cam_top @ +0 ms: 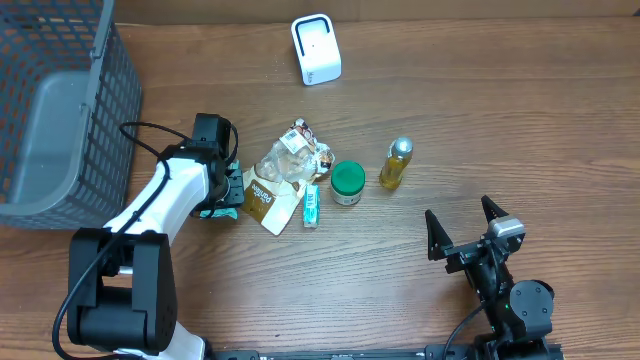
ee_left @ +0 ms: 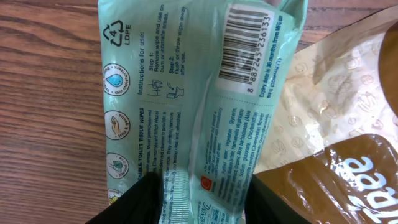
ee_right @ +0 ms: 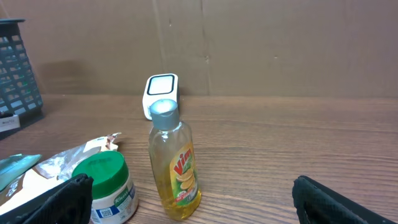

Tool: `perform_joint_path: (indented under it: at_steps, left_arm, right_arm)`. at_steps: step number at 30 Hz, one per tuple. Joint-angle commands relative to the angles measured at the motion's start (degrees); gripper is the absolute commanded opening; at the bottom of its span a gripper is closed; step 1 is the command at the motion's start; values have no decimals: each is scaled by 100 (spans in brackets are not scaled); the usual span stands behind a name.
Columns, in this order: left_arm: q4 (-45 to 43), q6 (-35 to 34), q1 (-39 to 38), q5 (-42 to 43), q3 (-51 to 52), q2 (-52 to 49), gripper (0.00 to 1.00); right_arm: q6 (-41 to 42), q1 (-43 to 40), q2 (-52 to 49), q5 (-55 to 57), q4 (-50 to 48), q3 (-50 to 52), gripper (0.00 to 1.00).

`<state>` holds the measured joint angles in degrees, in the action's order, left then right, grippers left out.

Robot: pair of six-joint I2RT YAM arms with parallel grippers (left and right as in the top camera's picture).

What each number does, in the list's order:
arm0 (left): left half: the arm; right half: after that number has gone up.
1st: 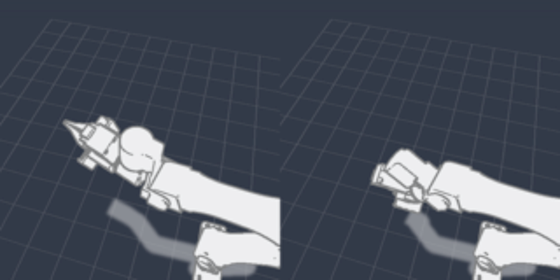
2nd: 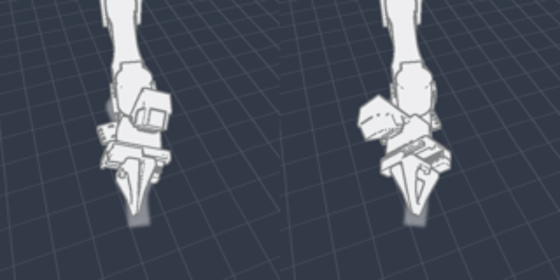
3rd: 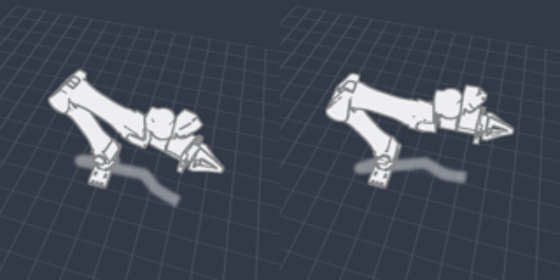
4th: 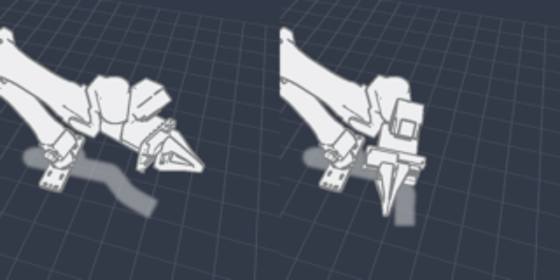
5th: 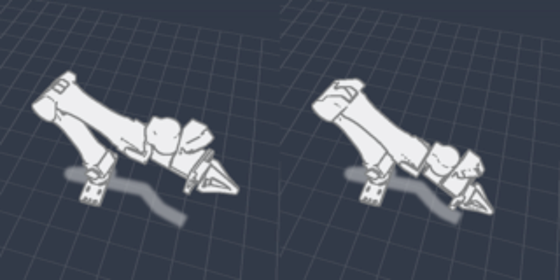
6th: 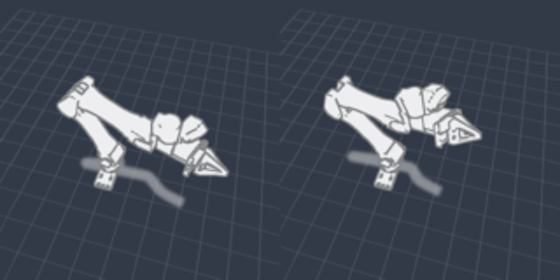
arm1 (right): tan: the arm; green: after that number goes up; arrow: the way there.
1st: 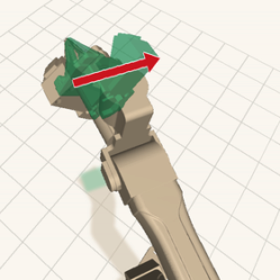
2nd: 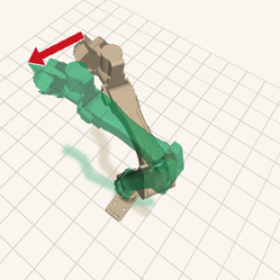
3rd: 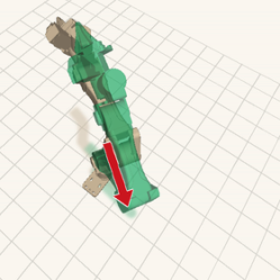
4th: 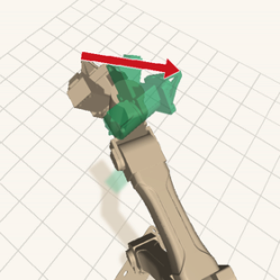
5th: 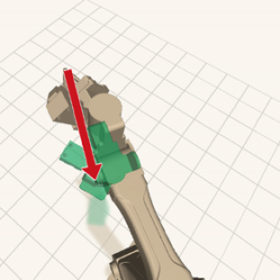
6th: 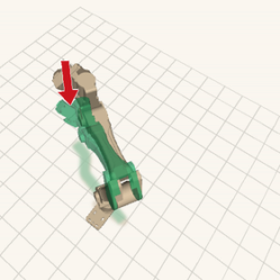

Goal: Scan the item barcode
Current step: 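Lower the green wipes pack left of the mushroom bag and release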

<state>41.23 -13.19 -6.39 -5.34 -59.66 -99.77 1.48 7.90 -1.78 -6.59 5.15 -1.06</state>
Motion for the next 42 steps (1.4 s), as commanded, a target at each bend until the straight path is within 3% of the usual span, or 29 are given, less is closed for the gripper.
perform_joint_path:
  at_steps: [1, 5, 11, 28, 42]
  left_arm:
    - [238, -11, -26, 57, -437, -13, 47]
    - [704, -11, -26, 66, -1161, -11, 47]
    - [876, -13, -28, 46, -1150, -26, 25]
    - [256, -11, -28, 24, -192, -26, 27]
    - [179, -11, -28, 22, -136, -26, 24]
  right_arm:
    - [15, 0, 20, 50, -31, 26, 100]
    - [17, 0, 20, 48, -31, 26, 100]
    - [17, 0, 20, 48, -31, 26, 100]
    - [17, 0, 20, 50, -31, 26, 100]
    - [17, 0, 20, 48, -31, 26, 100]
